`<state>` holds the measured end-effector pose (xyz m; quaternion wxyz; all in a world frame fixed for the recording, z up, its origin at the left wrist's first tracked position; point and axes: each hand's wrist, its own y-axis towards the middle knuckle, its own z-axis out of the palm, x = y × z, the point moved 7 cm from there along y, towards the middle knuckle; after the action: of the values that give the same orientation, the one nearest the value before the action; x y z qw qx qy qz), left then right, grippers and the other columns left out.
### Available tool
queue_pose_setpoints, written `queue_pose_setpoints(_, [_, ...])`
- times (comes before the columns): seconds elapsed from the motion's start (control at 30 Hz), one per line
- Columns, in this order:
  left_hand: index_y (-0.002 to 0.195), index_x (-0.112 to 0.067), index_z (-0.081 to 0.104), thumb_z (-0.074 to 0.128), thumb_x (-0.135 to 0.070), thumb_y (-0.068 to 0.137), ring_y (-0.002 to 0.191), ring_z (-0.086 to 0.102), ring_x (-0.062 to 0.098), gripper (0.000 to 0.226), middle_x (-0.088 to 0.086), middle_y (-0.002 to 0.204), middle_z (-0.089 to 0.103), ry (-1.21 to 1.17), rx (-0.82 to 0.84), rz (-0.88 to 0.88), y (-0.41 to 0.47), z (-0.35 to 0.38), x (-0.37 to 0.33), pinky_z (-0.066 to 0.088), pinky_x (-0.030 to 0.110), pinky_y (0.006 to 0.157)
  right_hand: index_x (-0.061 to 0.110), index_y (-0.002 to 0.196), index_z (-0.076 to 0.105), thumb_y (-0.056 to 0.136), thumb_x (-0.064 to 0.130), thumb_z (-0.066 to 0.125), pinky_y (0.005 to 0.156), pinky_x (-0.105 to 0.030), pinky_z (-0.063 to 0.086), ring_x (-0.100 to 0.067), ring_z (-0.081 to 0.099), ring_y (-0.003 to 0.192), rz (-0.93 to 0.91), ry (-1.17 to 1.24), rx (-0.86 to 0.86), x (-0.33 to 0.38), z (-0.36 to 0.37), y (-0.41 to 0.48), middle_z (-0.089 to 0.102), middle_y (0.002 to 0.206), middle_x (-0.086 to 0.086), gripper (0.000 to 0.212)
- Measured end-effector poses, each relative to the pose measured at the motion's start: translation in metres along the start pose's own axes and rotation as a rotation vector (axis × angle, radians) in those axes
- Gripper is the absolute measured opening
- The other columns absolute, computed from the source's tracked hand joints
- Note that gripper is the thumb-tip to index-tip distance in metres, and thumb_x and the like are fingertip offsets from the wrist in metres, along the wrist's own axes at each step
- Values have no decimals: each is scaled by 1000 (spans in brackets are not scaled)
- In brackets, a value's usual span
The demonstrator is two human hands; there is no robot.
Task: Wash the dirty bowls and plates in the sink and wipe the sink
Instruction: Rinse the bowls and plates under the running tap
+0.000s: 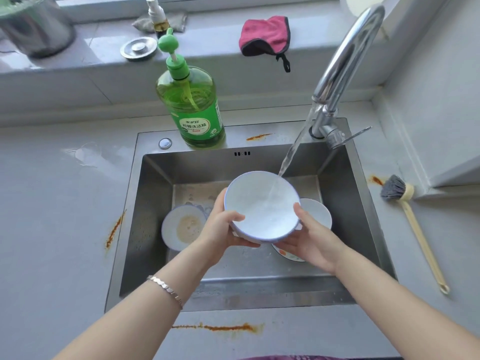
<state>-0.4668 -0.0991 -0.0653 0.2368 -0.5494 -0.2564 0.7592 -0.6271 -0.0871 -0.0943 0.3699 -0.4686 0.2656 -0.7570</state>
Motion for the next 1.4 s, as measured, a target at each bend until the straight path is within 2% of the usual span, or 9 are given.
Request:
queue_pose_setpoints(0.1, [111, -45, 52, 52, -7, 67, 105, 54, 27, 58, -3, 120, 53, -5, 60, 42, 2, 5, -4, 55, 42, 54, 20, 129, 50, 50, 44, 85, 96, -40, 49, -29, 56, 116, -121, 70, 83, 5, 1, 4, 59, 128, -10, 89])
queue_pose_setpoints(0.27, [118, -36, 48, 41, -21, 99, 104, 57, 19, 26, -4, 121, 53, 174, -20, -8, 11, -15, -3, 56, 33, 59, 24, 123, 56, 70, 26, 70, 57, -23, 55, -17, 63, 84, -375, -138, -185, 28, -6, -5, 65, 98, -1, 55])
queue_pose_setpoints(0.33, [129, -30, 44, 44, -23, 98, 110, 55, 21, 32, 2, 125, 51, 272, -115, -49, 13, -39, 6, 55, 35, 69, 25, 130, 53, 82, 12, 64, 64, -25, 57, -18, 61, 83, -449, -377, -292, 36, -2, -8, 62, 89, -1, 50])
queue_pose_setpoints(0.43, [132, -20, 45, 48, -19, 95, 107, 55, 23, 37, 11, 124, 52, 386, -265, -125, 7, -87, 20, 52, 37, 74, 35, 134, 47, 73, 26, 68, 84, -27, 48, -15, 55, 85, -436, -843, -451, 31, 8, -7, 56, 96, -2, 65])
queue_pose_setpoints(0.63, [129, -13, 50, 47, -14, 93, 92, 53, 23, 36, 10, 104, 54, 493, -385, -247, -10, -164, 44, 48, 39, 78, 47, 139, 30, 74, 47, 61, 80, -29, 42, -19, 50, 100, -369, -1625, -393, -4, 64, 8, 39, 103, 0, 72])
queue_pose_setpoints(0.8, [126, -12, 51, 46, -18, 94, 94, 55, 21, 33, 8, 107, 55, 636, -320, -244, -7, -181, 44, 47, 32, 73, 41, 144, 21, 79, 52, 56, 84, -31, 41, -26, 46, 112, -259, -1986, -374, -31, 70, 24, 39, 122, -7, 74])
queue_pose_setpoints(0.93, [123, -15, 53, 48, -19, 93, 94, 57, 23, 31, 8, 109, 58, 678, -315, -224, 0, -195, 38, 49, 33, 78, 39, 141, 28, 80, 45, 56, 85, -32, 43, -28, 48, 112, -128, -1858, -452, -36, 58, 35, 42, 120, -8, 68])
queue_pose_setpoints(1.17, [123, -16, 51, 46, -17, 91, 87, 58, 23, 33, 9, 101, 61, 684, -274, -234, 15, -210, 47, 48, 32, 75, 17, 127, 41, 86, 11, 50, 71, -42, 57, -27, 60, 86, 89, -945, -344, -88, 32, 106, 56, 102, -9, 43])
queue_pose_setpoints(1.4, [117, -17, 52, 47, -17, 91, 79, 56, 21, 26, 3, 86, 59, 692, -267, -240, 27, -222, 62, 46, 33, 71, 8, 127, 48, 90, 0, 38, 67, -41, 54, -28, 56, 86, 176, -809, -331, -139, 10, 149, 55, 106, -14, 40])
